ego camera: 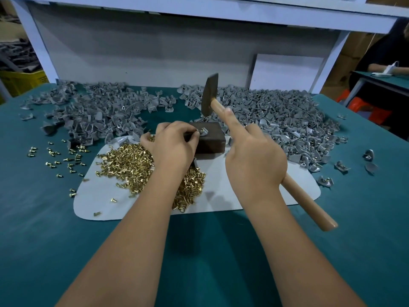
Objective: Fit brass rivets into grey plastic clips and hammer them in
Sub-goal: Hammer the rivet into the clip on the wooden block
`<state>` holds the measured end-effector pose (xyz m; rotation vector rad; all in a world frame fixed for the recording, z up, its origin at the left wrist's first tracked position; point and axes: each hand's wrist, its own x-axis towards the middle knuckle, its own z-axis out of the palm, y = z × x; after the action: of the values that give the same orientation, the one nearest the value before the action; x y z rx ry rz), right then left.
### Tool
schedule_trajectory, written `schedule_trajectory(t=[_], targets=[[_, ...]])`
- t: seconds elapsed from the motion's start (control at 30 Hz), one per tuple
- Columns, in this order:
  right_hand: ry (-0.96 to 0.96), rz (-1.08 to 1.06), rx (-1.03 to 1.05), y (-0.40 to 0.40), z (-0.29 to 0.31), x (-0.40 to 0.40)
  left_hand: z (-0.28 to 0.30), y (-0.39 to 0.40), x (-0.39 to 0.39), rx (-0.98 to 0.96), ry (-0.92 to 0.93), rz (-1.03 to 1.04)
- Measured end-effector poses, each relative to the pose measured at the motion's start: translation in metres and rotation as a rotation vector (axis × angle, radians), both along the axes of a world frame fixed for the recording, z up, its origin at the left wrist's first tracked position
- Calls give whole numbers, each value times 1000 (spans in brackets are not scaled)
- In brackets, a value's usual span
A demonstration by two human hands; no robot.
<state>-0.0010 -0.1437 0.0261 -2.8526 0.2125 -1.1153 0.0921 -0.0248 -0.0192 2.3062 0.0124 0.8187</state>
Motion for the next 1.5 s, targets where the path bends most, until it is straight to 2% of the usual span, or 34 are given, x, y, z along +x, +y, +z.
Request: schedule_trajectory(t=[0.33, 0.53, 0.63, 0.73, 0.87, 1.0, 1.2, 1.37, 1.5], targets=[[74, -21, -90, 5, -6, -1, -2, 0, 0, 26, -1, 32], [71, -11, -76, 6, -6, -2, -2, 0, 0, 7, -7, 29], [5, 13, -17, 6, -3, -1, -2, 0, 1, -40, -21, 16], [64, -4, -56, 4, -8, 1, -2, 1, 0, -35, -26, 21], [9, 22, 22, 5, -6, -1, -1, 0, 1, -38, -32, 32], [102, 7, -29, 3, -10, 2, -3, 1, 1, -40, -24, 24], [68, 4, -67, 4, -10, 0, -3, 0, 1, -41, -35, 31], [-18, 3, -18, 7, -4, 1, -2, 0, 2, -20, -13, 35], [87, 25, -9, 1, -9, 7, -2, 1, -1, -43, -4, 18]])
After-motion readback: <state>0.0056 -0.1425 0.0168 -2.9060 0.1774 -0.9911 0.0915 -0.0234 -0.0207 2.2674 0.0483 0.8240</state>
